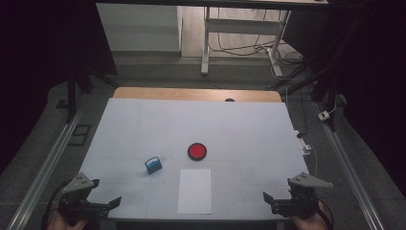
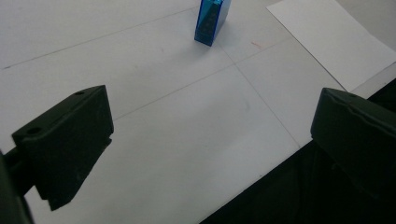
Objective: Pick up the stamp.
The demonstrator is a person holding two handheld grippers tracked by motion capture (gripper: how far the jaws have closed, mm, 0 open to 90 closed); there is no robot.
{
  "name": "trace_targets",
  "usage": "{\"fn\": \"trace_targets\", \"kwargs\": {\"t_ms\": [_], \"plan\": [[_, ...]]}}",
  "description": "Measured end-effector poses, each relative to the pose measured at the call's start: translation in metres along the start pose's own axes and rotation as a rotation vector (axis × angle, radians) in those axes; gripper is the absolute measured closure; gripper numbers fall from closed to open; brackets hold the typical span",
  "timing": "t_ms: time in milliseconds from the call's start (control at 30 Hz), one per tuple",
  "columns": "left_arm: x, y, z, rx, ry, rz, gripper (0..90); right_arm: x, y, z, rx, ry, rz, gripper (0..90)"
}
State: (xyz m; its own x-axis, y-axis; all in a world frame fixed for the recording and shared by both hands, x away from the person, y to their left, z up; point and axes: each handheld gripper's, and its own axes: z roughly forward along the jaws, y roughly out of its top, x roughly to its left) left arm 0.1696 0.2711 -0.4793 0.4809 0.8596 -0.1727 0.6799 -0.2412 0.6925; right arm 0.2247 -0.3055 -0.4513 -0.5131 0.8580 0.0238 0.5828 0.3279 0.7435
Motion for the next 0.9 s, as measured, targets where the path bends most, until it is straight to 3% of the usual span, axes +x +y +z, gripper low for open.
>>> {"fn": "trace_targets", "kwargs": {"t_ms": [433, 533, 900], "plan": [[-0.002, 0.001, 0.001, 0.028, -0.009, 0.019, 0.1, 0.001, 0.0, 0.001, 0.007, 0.006, -0.016, 0.0], [-0.002, 0.003, -0.001, 0.024, -0.029, 0.011, 0.1, 0.001, 0.0, 0.001, 0.011, 0.008, -0.02, 0.0], [-0.009, 0.013, 0.004, 0.019, -0.055, 0.079, 0.0, 0.002, -0.001, 0.0, 0.01, 0.008, -0.02, 0.0]]}}
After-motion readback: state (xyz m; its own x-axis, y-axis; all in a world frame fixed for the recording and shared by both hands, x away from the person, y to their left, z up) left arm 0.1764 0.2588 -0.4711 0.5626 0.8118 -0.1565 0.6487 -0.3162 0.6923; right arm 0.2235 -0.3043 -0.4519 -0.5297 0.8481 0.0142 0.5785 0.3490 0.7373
